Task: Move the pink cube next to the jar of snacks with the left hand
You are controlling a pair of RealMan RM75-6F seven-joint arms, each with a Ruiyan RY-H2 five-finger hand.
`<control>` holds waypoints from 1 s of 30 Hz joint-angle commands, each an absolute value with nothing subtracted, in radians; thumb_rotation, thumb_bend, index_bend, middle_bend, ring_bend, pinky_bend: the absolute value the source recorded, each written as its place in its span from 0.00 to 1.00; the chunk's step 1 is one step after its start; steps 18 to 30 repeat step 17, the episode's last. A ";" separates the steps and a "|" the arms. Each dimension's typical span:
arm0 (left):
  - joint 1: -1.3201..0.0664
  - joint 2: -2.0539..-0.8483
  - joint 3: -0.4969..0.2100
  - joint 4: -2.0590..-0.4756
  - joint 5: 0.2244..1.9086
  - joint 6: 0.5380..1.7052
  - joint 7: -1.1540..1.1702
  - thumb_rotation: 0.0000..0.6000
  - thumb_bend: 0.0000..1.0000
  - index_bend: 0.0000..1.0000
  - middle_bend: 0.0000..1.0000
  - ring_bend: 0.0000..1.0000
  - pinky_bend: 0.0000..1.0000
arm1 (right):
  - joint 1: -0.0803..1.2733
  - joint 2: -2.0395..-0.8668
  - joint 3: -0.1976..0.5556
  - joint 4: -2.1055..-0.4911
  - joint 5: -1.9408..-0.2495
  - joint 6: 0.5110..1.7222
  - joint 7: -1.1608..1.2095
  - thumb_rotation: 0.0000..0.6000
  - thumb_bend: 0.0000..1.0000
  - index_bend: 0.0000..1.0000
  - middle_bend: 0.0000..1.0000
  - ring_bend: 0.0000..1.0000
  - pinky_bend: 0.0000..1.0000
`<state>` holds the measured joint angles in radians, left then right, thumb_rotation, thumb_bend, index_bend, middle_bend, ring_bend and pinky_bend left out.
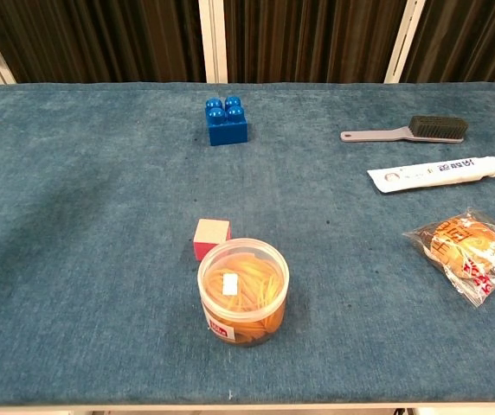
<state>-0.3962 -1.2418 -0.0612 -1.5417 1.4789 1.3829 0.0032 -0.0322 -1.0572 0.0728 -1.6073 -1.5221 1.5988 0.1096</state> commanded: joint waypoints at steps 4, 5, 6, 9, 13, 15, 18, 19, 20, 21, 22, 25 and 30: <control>-0.151 -1.160 0.029 -1.535 1.442 1.616 0.031 1.00 0.00 0.06 0.06 0.00 0.07 | 0.011 -1.089 0.062 -1.640 -1.508 1.512 -0.020 1.00 0.27 0.00 0.00 0.00 0.00; -0.131 -1.168 0.032 -1.535 1.432 1.627 0.047 1.00 0.00 0.06 0.05 0.00 0.07 | 0.018 -1.094 0.062 -1.644 -1.503 1.500 -0.040 1.00 0.27 0.00 0.00 0.00 0.00; -0.119 -1.178 0.034 -1.528 1.432 1.637 0.046 1.00 0.00 0.05 0.05 0.00 0.07 | 0.022 -1.098 0.062 -1.646 -1.499 1.491 -0.052 1.00 0.27 0.00 0.00 0.00 0.00; -0.102 -1.187 0.044 -1.520 1.457 1.646 0.068 1.00 0.00 0.05 0.05 0.00 0.06 | 0.034 -1.106 0.063 -1.651 -1.488 1.470 -0.084 1.00 0.27 0.00 0.00 0.00 0.00; -0.093 -1.189 0.053 -1.522 1.502 1.653 0.080 1.00 0.01 0.05 0.05 0.00 0.06 | 0.040 -1.108 0.062 -1.655 -1.483 1.461 -0.099 1.00 0.27 0.00 0.00 0.00 0.00; -0.092 -1.188 0.052 -1.522 1.515 1.650 0.075 1.00 0.01 0.05 0.05 0.00 0.06 | 0.039 -1.107 0.061 -1.654 -1.484 1.464 -0.099 1.00 0.27 0.00 0.00 0.00 0.00; -0.090 -1.185 0.050 -1.524 1.517 1.644 0.071 1.00 0.01 0.05 0.05 0.00 0.06 | 0.038 -1.107 0.060 -1.653 -1.484 1.466 -0.100 1.00 0.27 0.00 0.00 0.00 0.00; -0.090 -1.185 0.050 -1.524 1.517 1.644 0.071 1.00 0.01 0.05 0.05 0.00 0.06 | 0.038 -1.107 0.060 -1.653 -1.484 1.466 -0.100 1.00 0.27 0.00 0.00 0.00 0.00; -0.090 -1.185 0.050 -1.524 1.517 1.644 0.071 1.00 0.01 0.05 0.05 0.00 0.06 | 0.038 -1.107 0.060 -1.653 -1.484 1.466 -0.100 1.00 0.27 0.00 0.00 0.00 0.00; -0.090 -1.185 0.050 -1.524 1.517 1.644 0.071 1.00 0.01 0.05 0.05 0.00 0.06 | 0.038 -1.107 0.060 -1.653 -1.484 1.466 -0.100 1.00 0.27 0.00 0.00 0.00 0.00; -0.090 -1.185 0.050 -1.524 1.517 1.644 0.071 1.00 0.01 0.05 0.05 0.00 0.06 | 0.038 -1.107 0.060 -1.653 -1.484 1.466 -0.100 1.00 0.27 0.00 0.00 0.00 0.00; -0.090 -1.185 0.050 -1.524 1.517 1.644 0.071 1.00 0.01 0.05 0.05 0.00 0.06 | 0.038 -1.107 0.060 -1.653 -1.484 1.466 -0.100 1.00 0.27 0.00 0.00 0.00 0.00; -0.090 -1.185 0.050 -1.524 1.517 1.644 0.071 1.00 0.01 0.05 0.05 0.00 0.06 | 0.038 -1.107 0.060 -1.653 -1.484 1.466 -0.100 1.00 0.27 0.00 0.00 0.00 0.00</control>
